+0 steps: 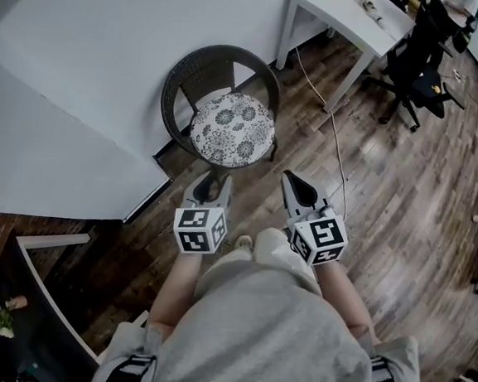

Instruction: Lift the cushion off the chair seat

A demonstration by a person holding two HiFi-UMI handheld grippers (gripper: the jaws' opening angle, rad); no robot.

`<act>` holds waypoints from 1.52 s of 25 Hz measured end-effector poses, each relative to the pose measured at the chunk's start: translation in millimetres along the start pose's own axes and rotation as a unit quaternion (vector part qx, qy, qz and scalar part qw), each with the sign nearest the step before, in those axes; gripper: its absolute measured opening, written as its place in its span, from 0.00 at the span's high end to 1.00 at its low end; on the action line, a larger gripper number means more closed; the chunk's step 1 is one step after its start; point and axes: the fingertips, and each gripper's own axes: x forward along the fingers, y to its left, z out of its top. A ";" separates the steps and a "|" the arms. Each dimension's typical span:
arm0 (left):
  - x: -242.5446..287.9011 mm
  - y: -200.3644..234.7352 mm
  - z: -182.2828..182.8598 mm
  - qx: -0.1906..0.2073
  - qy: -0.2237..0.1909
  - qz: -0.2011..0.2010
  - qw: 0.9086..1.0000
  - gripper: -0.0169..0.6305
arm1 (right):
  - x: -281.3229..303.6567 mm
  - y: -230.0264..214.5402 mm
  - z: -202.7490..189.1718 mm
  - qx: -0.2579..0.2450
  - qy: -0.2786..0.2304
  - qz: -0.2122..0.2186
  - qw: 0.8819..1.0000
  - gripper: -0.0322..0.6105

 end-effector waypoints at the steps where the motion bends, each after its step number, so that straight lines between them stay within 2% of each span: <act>1: 6.4 2.8 -1.4 -0.001 0.003 0.003 1.000 0.75 | 4.3 -4.2 -1.9 0.001 0.003 0.001 1.000 0.95; 6: 44.3 18.0 -10.7 -0.012 0.018 0.021 1.000 0.73 | 33.7 -28.1 -9.5 0.009 0.018 0.012 1.000 0.95; 18: 155.8 49.1 -36.0 -0.039 0.045 0.049 0.997 0.68 | 132.4 -85.6 -17.8 0.008 0.053 0.076 0.996 0.95; 27: 215.1 89.3 -107.9 -0.068 0.099 0.084 0.989 0.62 | 184.3 -104.2 -60.9 0.031 0.089 0.095 0.991 0.95; 38: 273.6 130.6 -193.7 -0.087 0.166 0.108 0.976 0.60 | 229.7 -118.9 -113.3 0.041 0.123 0.107 0.986 0.95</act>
